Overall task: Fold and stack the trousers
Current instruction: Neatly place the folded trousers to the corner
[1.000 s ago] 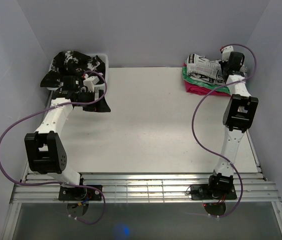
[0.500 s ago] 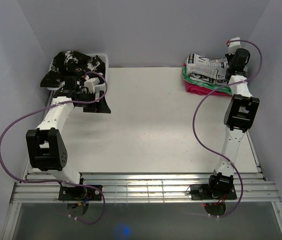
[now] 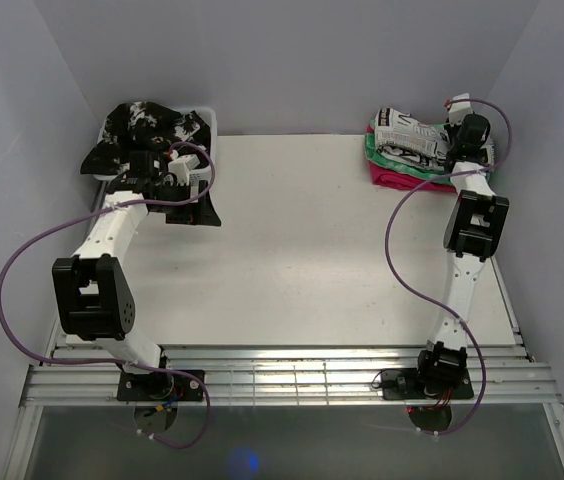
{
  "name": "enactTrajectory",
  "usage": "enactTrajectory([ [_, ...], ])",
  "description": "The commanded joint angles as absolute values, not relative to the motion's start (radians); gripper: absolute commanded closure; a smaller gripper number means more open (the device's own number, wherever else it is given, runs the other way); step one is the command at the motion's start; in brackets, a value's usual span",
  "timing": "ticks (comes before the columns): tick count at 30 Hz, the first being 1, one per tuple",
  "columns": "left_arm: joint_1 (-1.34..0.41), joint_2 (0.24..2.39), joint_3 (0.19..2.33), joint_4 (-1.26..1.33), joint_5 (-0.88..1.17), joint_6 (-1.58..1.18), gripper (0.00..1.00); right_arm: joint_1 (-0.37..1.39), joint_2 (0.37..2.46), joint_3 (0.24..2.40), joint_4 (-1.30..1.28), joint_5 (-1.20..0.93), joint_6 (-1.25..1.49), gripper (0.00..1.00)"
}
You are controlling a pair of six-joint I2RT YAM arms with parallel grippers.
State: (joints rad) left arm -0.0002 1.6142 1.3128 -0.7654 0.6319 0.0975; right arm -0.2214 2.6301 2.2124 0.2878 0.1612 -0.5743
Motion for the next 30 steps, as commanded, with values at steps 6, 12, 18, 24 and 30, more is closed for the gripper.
enactTrajectory([
  [6,-0.002,1.603,1.410,-0.784,0.650,0.127,0.02,-0.199,2.269,2.112,0.018,-0.030,-0.488,0.19],
  [12,-0.002,1.603,1.468,-0.695,0.681,0.080,0.02,-0.184,1.939,1.961,-0.302,-0.240,-0.426,0.10],
  [18,-0.002,1.530,1.376,-0.606,0.654,0.077,0.02,-0.164,1.630,1.621,-0.618,-0.529,-0.371,0.10],
  [24,0.000,1.375,1.175,-0.584,0.586,0.144,0.02,-0.098,1.297,1.192,-0.663,-0.638,-0.429,0.10],
  [30,-0.002,1.194,1.016,-0.592,0.520,0.183,0.02,-0.016,1.148,0.948,-0.650,-0.629,-0.456,0.10],
])
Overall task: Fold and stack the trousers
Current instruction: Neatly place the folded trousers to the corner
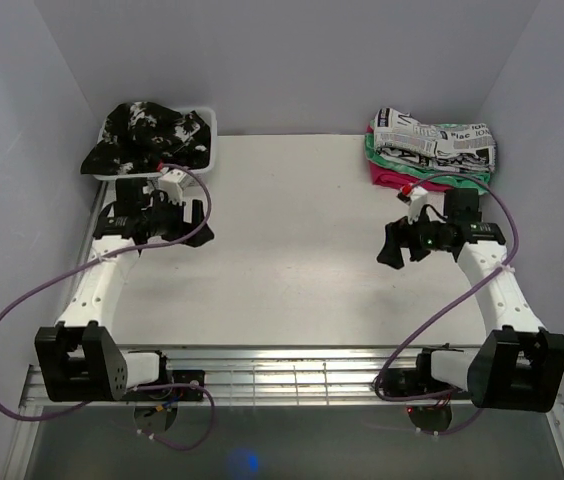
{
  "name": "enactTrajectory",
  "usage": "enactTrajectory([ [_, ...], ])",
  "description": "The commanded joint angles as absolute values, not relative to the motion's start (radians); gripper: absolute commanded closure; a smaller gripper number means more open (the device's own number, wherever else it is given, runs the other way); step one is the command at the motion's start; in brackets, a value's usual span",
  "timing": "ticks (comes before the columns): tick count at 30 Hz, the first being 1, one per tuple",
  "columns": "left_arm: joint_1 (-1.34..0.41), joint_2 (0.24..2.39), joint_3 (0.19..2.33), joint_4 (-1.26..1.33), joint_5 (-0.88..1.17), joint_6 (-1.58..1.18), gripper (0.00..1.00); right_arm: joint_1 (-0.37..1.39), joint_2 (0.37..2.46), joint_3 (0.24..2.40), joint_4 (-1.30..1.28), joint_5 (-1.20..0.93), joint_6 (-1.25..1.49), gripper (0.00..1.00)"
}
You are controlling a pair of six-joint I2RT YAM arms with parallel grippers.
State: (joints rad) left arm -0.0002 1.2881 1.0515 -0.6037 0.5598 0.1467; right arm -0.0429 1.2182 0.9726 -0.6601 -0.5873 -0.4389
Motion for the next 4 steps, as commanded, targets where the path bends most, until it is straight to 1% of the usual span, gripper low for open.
enactTrajectory([
  [1,-0.002,1.178,0.994,-0.598,0.514,0.180,0.02,-0.008,1.138,0.939,-0.640,-0.615,-0.451,0.10],
  [4,-0.002,1.169,1.005,-0.638,0.512,0.167,0.02,0.000,1.146,0.945,-0.626,-0.607,-0.430,0.10],
])
